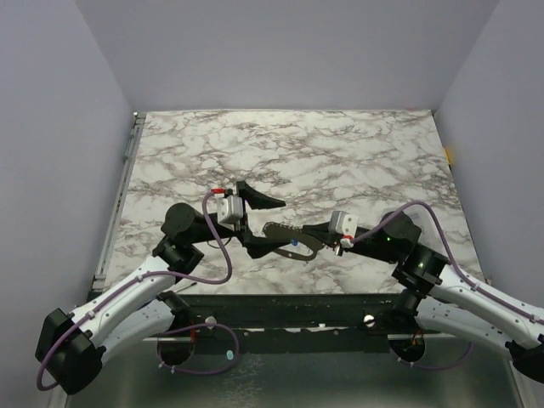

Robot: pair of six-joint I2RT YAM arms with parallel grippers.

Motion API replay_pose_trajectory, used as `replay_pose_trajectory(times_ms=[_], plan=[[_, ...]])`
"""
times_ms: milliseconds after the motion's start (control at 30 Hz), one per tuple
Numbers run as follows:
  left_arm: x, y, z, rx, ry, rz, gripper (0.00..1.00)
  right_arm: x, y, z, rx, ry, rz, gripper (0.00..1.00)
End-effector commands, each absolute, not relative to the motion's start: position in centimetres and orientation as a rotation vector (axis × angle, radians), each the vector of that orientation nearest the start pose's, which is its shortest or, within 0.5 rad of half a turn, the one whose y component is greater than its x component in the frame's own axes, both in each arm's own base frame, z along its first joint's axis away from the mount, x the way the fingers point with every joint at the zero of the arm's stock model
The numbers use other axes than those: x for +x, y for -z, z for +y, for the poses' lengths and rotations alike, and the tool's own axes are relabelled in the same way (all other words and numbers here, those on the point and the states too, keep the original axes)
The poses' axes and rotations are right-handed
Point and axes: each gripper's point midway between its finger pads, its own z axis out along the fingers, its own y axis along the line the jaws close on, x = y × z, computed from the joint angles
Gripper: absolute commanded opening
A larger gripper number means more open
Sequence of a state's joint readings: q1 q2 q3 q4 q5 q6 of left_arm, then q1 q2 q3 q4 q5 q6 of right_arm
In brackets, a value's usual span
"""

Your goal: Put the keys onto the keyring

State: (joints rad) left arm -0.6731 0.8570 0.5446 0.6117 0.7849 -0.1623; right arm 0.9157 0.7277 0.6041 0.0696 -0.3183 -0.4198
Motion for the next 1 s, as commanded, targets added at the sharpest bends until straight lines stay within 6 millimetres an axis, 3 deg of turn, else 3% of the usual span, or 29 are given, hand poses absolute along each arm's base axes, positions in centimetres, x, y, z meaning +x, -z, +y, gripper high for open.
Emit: replay_pose_trajectory(times_ms=[0, 233, 333, 467, 633, 700, 967], plan=[[16.0, -33.2, -28.6, 1.044, 1.089, 0.967, 0.9, 16.2, -29.8, 27.4, -1.179, -0.629, 1.069, 0.01], [17.3, -31.4, -31.2, 1.211, 1.142, 1.085, 0.82, 15.5, -30.3, 27.3, -1.185, -0.654, 1.042, 0.01], [17.1, -30.4, -32.2, 1.298, 1.184, 1.127, 0.79, 15.3, -30.4, 27.1, -1.185, -0.654, 1.039, 0.01], [16.6, -30.5, -32.4, 1.351, 1.166, 1.092, 0.78, 15.3, -30.5, 26.8, -1.179, -0.643, 1.037, 0.01], [15.5, -31.2, -31.8, 1.366, 1.135, 1.024, 0.93, 15.3, -30.6, 26.7, -1.18, -0.638, 1.035, 0.01], [15.2, -31.3, -31.5, 1.369, 1.129, 1.013, 0.94, 15.2, -30.7, 26.7, -1.178, -0.643, 1.032, 0.01], [16.2, -29.2, -32.1, 1.426, 1.094, 1.068, 0.77, 15.0, -31.1, 26.6, -1.178, -0.648, 1.026, 0.01]])
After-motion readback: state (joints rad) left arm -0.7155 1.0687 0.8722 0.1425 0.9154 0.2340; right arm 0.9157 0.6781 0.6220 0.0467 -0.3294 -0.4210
